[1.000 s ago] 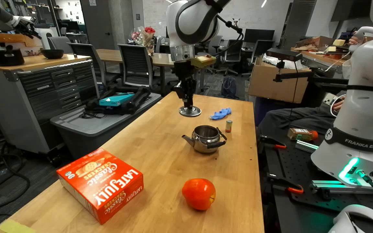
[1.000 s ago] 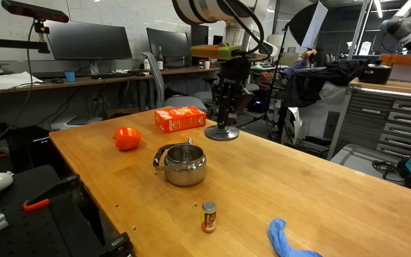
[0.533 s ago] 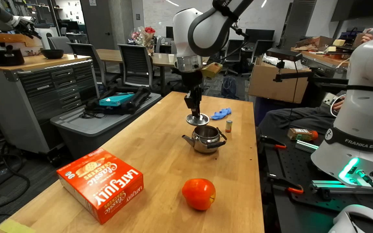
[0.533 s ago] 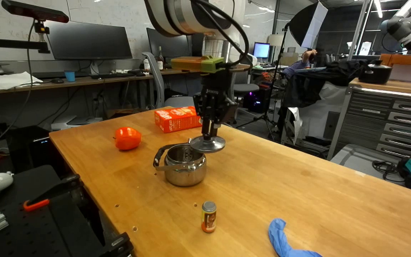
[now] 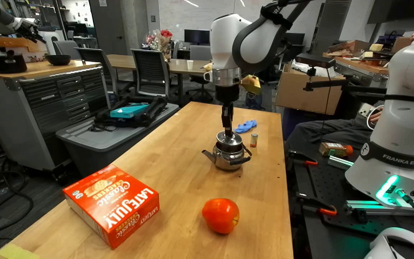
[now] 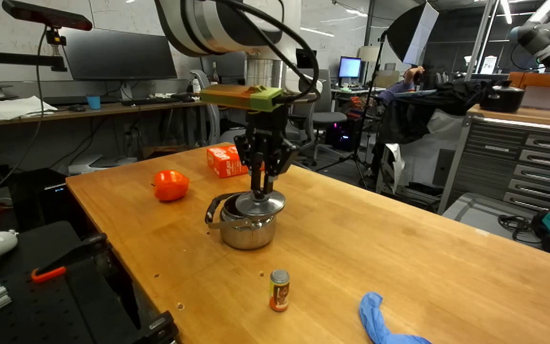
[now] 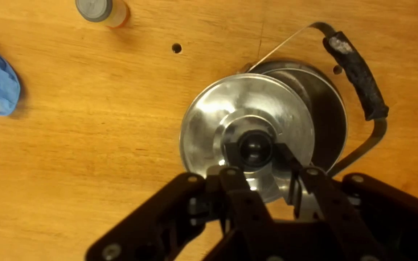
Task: Take the lid and cover the teapot
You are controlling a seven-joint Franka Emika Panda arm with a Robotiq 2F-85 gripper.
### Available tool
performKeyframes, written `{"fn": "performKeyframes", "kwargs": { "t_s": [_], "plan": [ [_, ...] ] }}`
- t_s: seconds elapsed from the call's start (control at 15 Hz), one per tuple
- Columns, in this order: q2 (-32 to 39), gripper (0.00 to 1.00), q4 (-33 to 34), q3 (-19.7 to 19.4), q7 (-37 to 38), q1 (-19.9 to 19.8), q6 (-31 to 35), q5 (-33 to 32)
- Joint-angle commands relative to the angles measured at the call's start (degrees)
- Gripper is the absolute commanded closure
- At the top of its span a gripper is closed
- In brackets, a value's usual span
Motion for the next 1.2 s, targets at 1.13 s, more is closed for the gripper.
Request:
{"fn": "performKeyframes", "kwargs": {
  "t_s": [1.13],
  "plan": [
    [-3.58, 0.93, -0.48, 2.23, -13.41, 0.39, -1.09, 10.93]
  ]
}}
